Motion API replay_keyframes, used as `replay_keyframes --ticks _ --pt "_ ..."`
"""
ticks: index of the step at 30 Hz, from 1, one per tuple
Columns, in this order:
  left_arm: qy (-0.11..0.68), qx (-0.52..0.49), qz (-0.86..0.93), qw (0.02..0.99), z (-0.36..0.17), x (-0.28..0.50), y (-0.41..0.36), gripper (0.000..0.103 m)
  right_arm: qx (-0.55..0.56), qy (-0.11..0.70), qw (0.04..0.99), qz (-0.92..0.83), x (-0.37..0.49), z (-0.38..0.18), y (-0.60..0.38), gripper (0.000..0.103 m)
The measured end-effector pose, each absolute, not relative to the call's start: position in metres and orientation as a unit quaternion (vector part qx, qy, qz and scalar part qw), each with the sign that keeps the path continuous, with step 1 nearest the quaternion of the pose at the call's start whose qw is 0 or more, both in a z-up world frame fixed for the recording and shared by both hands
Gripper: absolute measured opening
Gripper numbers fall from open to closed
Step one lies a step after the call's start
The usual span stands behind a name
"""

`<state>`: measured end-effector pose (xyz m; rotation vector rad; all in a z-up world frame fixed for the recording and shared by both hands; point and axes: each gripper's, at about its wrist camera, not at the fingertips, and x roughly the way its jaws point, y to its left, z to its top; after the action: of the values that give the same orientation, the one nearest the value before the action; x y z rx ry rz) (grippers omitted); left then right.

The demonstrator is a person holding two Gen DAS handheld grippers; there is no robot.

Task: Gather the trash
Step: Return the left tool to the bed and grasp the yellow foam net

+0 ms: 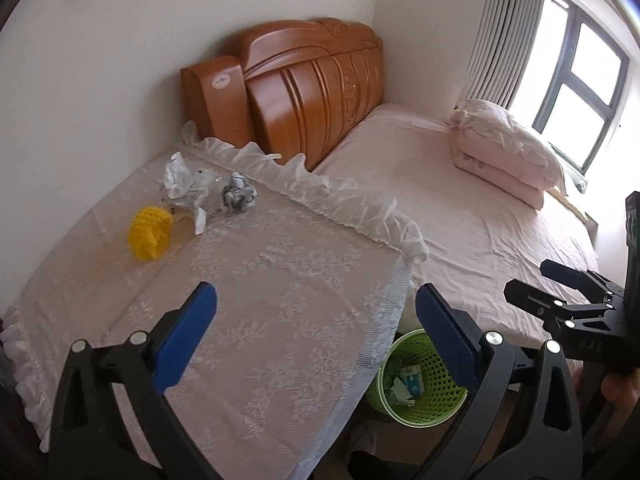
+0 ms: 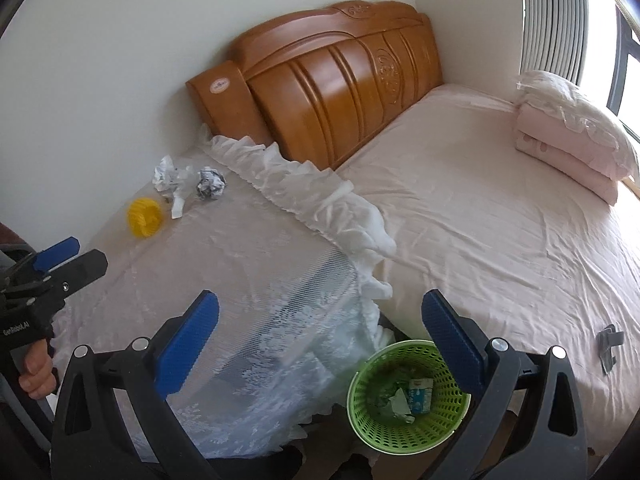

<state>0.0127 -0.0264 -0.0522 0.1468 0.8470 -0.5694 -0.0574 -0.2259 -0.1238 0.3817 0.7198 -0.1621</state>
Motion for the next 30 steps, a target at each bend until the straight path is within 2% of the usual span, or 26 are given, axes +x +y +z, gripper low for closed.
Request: replay_keyframes --ticks 21,30 --pt "0.412 0.019 -0.190 0.891 -0.067 0.038 0.049 0.095 0.131 0.354 0.926 0.002 0.007 -0.107 -0.166 0.101" --pt "0.422 0.046 -0.176 0.888 -0.111 0.131 0.084 0.095 0.133 0.369 0.920 0.014 0.039 -0.113 -0.149 0.101"
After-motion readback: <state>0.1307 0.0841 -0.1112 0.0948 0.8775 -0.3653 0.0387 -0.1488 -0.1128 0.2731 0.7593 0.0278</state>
